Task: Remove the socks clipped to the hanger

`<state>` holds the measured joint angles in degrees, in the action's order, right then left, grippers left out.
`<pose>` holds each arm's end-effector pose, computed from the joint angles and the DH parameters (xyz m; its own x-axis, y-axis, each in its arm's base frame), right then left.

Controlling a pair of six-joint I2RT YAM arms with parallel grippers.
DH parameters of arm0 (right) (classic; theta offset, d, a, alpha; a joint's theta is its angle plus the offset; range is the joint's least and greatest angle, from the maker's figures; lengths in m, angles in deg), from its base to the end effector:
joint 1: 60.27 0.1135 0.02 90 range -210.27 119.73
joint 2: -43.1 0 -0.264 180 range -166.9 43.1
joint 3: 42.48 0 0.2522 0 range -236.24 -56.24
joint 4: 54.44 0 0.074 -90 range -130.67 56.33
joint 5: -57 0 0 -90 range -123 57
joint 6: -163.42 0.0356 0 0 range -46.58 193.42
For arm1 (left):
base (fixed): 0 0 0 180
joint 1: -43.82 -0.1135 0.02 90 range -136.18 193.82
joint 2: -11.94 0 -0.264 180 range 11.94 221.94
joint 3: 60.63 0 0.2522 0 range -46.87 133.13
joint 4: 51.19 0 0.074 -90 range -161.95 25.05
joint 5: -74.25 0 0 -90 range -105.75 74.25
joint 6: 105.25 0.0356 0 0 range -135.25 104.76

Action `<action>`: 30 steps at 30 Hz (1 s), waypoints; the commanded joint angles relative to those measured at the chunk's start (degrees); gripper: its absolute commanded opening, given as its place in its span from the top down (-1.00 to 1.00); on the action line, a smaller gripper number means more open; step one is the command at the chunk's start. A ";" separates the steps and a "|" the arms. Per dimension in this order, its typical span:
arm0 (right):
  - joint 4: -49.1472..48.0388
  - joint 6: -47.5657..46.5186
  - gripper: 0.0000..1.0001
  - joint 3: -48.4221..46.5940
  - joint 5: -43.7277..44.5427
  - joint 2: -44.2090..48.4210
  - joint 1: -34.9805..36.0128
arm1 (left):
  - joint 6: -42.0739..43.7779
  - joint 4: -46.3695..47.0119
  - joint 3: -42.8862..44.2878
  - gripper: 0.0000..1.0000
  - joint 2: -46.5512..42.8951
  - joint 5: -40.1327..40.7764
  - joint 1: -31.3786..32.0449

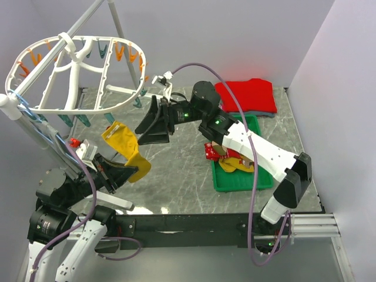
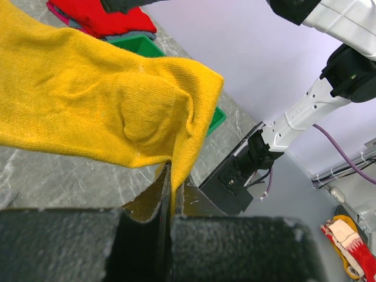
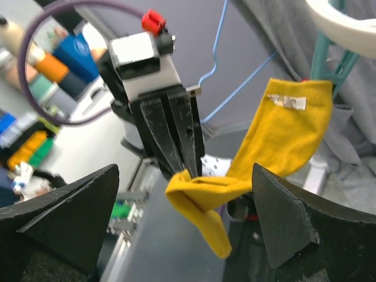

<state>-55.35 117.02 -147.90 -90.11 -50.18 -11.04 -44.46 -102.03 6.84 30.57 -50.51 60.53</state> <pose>0.2207 0.3017 0.4512 -0.5452 -0.0588 -0.8362 -0.7864 -0.3098 0.5345 0.0315 -0.0307 0.3841 -0.4108 -0.2953 -0.8626 0.6662 0.5487 -0.5051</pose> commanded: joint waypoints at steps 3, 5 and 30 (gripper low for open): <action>14.40 -9.05 -0.99 -5.38 10.66 0.89 -1.24 | -0.67 2.54 1.04 0.98 0.09 -0.92 0.08; 11.19 -7.31 -0.99 -2.58 16.03 2.04 -1.24 | -1.02 2.63 1.31 0.98 -0.52 -0.83 0.08; -20.75 12.57 -0.99 -4.23 31.52 -12.63 6.31 | -1.73 2.28 2.98 0.98 -0.26 -3.47 0.08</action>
<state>-71.20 129.12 -147.33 -61.47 -62.09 -5.82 -46.18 -101.18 7.93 30.50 -52.26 60.53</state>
